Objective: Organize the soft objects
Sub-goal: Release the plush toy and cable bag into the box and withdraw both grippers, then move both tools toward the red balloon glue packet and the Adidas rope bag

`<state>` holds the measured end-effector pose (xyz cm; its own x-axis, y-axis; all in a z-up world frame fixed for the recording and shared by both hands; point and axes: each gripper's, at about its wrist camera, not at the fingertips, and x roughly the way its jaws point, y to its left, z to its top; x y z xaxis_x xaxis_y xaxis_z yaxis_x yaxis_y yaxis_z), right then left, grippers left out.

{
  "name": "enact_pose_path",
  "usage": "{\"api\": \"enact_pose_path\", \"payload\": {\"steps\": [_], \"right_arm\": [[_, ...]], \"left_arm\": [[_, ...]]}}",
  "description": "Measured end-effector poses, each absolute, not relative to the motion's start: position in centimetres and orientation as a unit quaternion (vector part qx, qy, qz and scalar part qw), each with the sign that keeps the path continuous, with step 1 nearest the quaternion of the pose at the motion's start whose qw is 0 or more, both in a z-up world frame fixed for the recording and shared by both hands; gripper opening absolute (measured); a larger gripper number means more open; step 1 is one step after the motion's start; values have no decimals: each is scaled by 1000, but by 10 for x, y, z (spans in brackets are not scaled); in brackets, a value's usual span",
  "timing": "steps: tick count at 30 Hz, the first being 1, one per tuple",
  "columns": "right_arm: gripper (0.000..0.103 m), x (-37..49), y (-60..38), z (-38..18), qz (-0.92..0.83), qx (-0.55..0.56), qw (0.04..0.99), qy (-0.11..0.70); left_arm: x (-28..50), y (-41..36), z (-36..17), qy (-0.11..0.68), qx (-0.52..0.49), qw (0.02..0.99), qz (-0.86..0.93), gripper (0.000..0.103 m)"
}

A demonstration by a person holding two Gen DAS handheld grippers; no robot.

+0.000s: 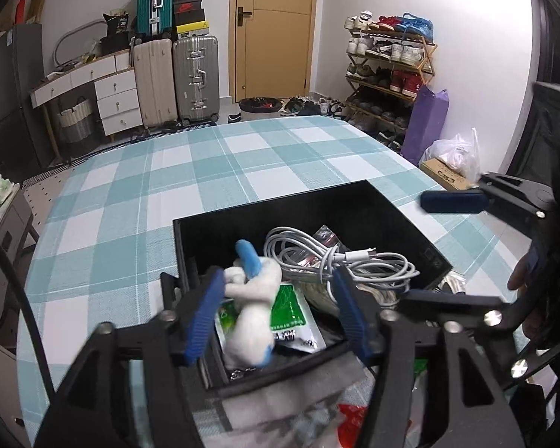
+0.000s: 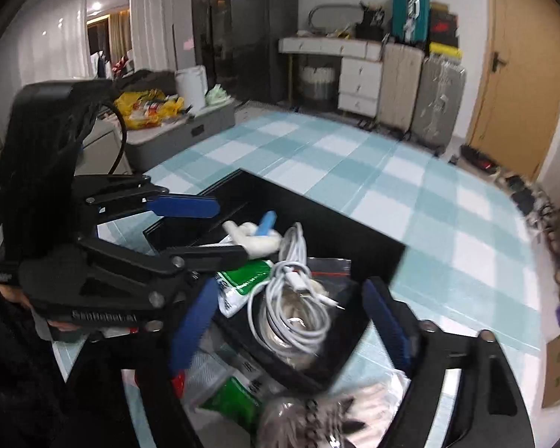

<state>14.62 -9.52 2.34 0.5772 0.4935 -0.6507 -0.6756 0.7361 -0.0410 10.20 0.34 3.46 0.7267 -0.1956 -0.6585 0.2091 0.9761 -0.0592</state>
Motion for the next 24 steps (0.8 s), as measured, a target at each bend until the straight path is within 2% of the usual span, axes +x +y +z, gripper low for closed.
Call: {"api": "enact_pose_path", "payload": {"steps": [2,4,24], "right_arm": [[100,139,-108,25,313,-137,887,310],[102,132,-121,24,301,-117,895,307],[102,111,-175,-10,299,-57,885,352]], "left_arm": [[92,6,39,340,4,935,-101,97],[83,8,42,331,0,938,-98,103],[33,8,15,349,-2,934,-72,103]]}}
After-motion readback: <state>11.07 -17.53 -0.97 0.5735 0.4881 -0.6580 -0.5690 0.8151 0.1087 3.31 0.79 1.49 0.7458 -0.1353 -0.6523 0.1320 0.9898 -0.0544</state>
